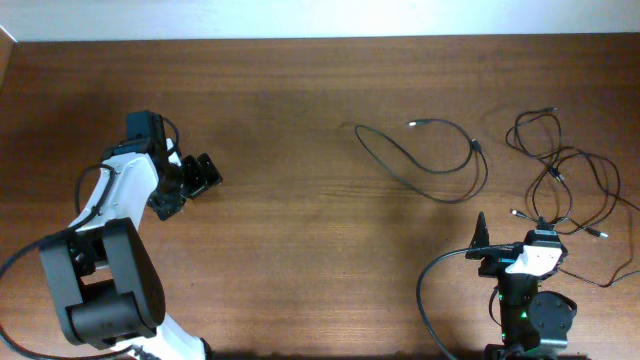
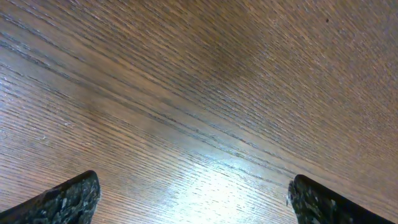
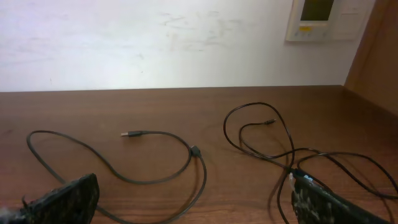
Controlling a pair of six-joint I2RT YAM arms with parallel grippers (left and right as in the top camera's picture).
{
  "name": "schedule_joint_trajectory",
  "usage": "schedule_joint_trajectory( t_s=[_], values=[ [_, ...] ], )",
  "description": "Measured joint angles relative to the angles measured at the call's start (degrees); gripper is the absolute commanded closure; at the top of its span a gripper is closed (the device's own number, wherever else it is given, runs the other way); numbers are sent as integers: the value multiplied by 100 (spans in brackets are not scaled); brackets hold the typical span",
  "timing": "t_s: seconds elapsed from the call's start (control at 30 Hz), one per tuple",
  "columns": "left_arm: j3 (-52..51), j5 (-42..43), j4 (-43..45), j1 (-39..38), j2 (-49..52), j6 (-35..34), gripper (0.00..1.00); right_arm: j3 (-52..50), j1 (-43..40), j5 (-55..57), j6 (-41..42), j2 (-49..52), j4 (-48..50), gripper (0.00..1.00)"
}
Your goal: Untangle cables
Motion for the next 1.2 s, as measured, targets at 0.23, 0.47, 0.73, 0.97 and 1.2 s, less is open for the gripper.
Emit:
schedule_joint_trajectory(
  t_s=[0.23, 0.47, 0.73, 0.97, 1.2],
  values=[
    [0, -66, 7, 0, -164, 0, 1, 0, 0, 17, 0, 0, 2, 2],
    [-245, -114, 1342, -293, -1388, 229, 1, 0, 0, 17, -4, 0, 2, 2],
    [-1617, -109, 4642, -1882, -1731, 1714, 1, 0, 0, 39, 2, 0, 2, 2],
    [-3187, -122, 5624, -2258, -1735, 1958, 1, 0, 0, 39, 0, 0, 2, 2],
    [-4299, -133, 5637, -2258, -2162, 2811, 1, 0, 0, 39, 4, 0, 2, 1]
  ],
)
